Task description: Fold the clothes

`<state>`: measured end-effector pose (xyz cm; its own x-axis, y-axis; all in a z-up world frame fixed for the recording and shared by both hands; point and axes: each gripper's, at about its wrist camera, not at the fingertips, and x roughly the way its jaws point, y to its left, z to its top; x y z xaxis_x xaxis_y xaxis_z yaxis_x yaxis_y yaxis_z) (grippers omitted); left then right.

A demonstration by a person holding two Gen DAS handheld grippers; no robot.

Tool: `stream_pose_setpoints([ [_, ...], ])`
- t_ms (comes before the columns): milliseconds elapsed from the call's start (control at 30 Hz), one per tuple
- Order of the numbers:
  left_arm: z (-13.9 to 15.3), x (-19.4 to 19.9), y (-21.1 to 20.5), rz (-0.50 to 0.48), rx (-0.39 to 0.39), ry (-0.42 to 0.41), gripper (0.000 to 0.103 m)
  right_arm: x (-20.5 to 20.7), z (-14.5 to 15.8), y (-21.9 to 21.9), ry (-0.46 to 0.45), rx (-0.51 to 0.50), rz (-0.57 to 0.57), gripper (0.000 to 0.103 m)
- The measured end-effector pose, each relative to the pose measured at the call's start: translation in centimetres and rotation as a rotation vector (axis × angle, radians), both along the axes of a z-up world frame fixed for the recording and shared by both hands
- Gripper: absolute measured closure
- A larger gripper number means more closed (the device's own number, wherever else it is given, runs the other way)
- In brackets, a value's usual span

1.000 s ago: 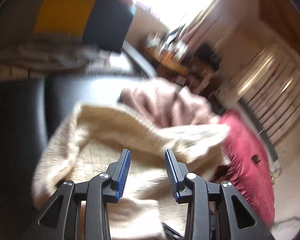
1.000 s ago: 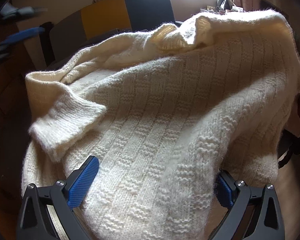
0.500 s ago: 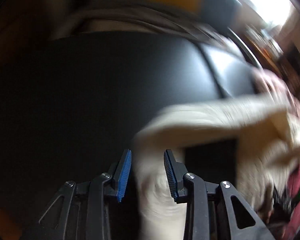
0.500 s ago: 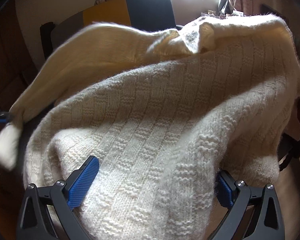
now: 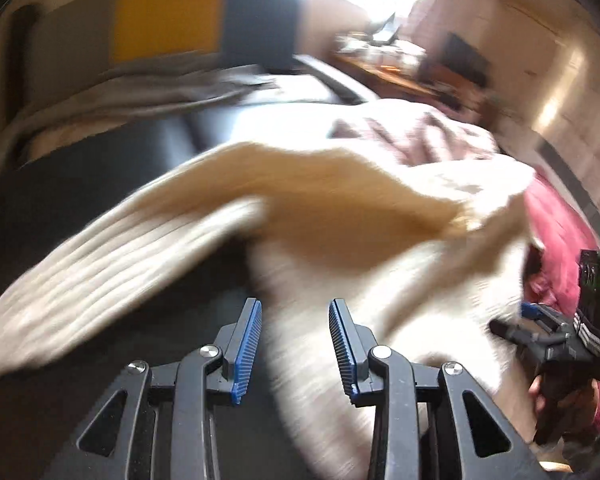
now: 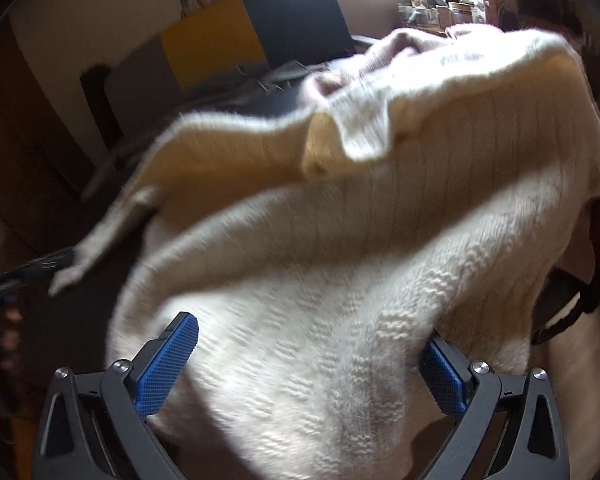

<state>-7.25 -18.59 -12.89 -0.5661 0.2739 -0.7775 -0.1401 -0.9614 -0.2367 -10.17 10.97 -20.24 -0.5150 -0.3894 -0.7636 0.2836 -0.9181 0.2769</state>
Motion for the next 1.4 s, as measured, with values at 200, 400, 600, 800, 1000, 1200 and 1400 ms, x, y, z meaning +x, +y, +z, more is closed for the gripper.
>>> stream_pose_setpoints([
  [200, -1.9, -9.0, 5.4, -0.070, -0.024, -0.022, 0.068, -0.8, 1.7, -2.0, 0.053, 0.066, 0.089, 0.000],
  [400, -6.6, -12.6, 5.4, -0.048, -0.167, -0.076, 0.065, -0.7, 3.6, -1.9, 0.200, 0.170, 0.092, 0.000],
  [600, -6.9, -12.9, 5.7, -0.029, -0.200, -0.030, 0.065, -0.1, 6.1, 0.4, 0.273, 0.242, 0.087, 0.000],
  [800, -7.0, -12.1, 6.3, -0.021, -0.262, -0.005, 0.065, -3.6, -1.2, -5.0, -0.046, 0.211, 0.297, 0.000],
  [1000, -7.2, -10.0, 3.3, 0.023, -0.342, -0.017, 0.062, -4.0, -4.0, -9.6, -0.051, 0.273, 0.353, 0.000],
  [1200, -7.1, -7.7, -2.7, 0.159, -0.359, -0.075, 0.056, -4.8, -3.6, -10.9, -0.068, 0.143, 0.372, 0.000],
  [1400, -7.3, -3.5, -7.9, 0.270, -0.531, -0.044, 0.050, -4.1, -3.2, -14.3, -0.042, 0.118, 0.455, 0.000],
])
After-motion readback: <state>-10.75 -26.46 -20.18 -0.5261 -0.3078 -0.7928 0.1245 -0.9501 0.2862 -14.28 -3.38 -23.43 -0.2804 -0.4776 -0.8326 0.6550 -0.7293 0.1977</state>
